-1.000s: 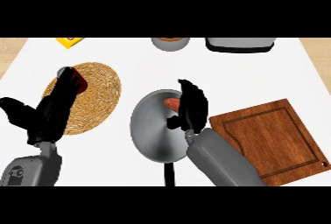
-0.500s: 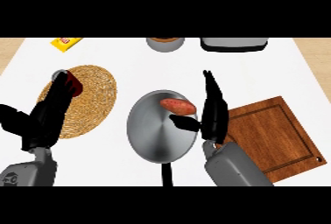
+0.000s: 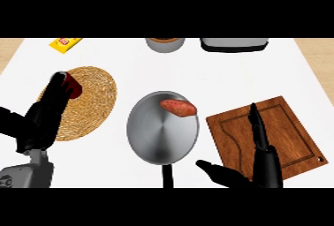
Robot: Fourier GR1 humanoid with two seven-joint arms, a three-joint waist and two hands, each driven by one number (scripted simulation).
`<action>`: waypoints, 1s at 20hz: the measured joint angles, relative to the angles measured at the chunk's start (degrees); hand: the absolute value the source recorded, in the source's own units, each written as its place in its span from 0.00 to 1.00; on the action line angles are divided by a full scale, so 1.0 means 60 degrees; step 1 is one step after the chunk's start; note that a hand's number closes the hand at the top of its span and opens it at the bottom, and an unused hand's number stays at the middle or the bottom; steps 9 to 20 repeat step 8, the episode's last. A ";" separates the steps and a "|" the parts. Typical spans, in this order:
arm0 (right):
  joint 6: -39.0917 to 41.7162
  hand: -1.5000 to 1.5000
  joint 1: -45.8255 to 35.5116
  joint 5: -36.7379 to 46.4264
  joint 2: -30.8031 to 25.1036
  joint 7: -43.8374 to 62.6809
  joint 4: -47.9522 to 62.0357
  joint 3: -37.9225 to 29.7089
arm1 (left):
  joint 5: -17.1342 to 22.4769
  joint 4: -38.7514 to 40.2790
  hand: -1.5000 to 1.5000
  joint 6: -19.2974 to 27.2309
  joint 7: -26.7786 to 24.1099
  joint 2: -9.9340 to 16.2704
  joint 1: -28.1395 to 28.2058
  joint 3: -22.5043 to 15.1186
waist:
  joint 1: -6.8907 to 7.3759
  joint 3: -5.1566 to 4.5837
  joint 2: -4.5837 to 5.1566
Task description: Pick the sweet potato from the cutting board and place it in the pan
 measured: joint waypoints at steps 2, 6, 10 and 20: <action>0.0126 0.00 0.0883 -0.0619 -0.0472 -0.0837 -0.0663 -0.0069 | -0.0073 0.0236 0.50 -0.0019 -0.0233 -0.0070 -0.0050 -0.0034 | 0.0013 -0.0003 0.0011; 0.0227 0.00 0.2459 -0.1273 -0.0975 -0.2297 -0.1401 -0.0133 | -0.0084 -0.0049 0.50 0.0002 0.0149 -0.0029 -0.0164 -0.0040 | 0.0080 -0.0009 0.0017; 0.0285 0.00 0.2943 -0.1470 -0.1049 -0.2825 -0.1457 -0.0218 | -0.0073 -0.0106 0.50 -0.0032 0.0234 -0.0009 -0.0236 -0.0011 | 0.0110 -0.0012 0.0022; 0.0285 0.00 0.2943 -0.1470 -0.1049 -0.2825 -0.1457 -0.0218 | -0.0073 -0.0106 0.50 -0.0032 0.0234 -0.0009 -0.0236 -0.0011 | 0.0110 -0.0012 0.0022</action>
